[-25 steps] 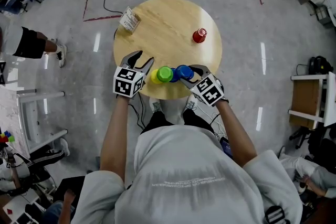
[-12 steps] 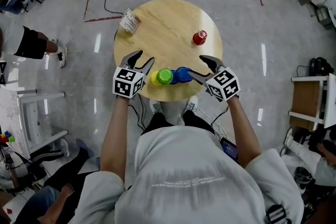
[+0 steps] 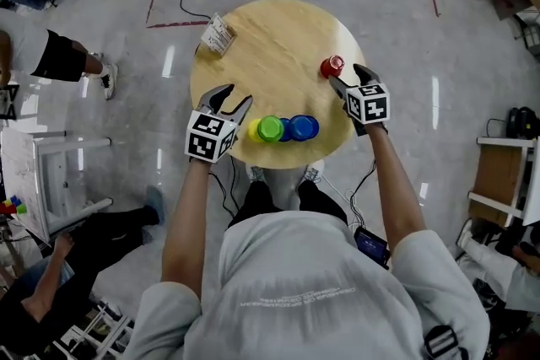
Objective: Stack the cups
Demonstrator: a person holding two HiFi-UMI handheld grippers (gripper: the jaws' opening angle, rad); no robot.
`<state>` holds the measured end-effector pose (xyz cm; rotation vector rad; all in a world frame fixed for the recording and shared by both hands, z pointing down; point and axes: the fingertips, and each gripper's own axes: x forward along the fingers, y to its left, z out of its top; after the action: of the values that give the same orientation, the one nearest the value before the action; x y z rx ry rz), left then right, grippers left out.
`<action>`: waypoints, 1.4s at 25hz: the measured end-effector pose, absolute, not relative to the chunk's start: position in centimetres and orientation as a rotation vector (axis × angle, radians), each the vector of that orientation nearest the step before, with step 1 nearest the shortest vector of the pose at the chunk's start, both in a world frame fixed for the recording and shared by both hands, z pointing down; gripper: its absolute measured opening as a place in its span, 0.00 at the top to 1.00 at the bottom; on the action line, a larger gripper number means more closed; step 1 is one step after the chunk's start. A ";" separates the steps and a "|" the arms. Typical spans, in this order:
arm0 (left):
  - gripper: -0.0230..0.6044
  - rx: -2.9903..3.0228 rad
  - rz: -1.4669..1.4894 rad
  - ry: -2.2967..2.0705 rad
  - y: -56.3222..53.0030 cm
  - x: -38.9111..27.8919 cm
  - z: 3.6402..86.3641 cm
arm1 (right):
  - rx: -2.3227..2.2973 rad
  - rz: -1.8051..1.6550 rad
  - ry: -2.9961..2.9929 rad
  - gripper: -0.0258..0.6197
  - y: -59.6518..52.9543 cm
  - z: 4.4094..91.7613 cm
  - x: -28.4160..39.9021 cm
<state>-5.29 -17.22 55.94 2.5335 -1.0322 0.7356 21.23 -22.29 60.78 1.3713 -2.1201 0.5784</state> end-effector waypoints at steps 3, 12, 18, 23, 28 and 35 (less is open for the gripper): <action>0.61 2.513 0.747 -1.051 -17.5 -5.5 56.4 | 1.345 0.596 -2.073 0.43 -23.8 63.6 21.5; 0.62 2.454 0.751 -1.107 -18.7 -4.9 55.9 | 1.274 0.610 -2.000 0.45 -26.5 66.3 22.1; 0.62 2.451 0.747 -1.122 -19.2 -5.1 56.4 | 1.261 0.554 -1.983 0.55 -26.8 66.3 21.9; 0.63 2.472 0.708 -1.132 -19.4 -4.8 55.4 | 1.158 0.447 -2.084 0.55 -25.3 60.8 19.2; 0.63 2.510 0.688 -1.102 -18.7 -4.6 55.1 | 0.976 0.382 -2.254 0.55 -20.1 53.8 13.7; 0.63 2.559 0.675 -1.055 -17.6 -4.1 54.3 | 0.756 0.328 -2.306 0.55 -12.0 49.4 8.0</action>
<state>-4.11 -17.60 54.35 2.5595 -1.0550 0.6753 8.03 -11.99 49.43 0.7565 -2.3059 0.3277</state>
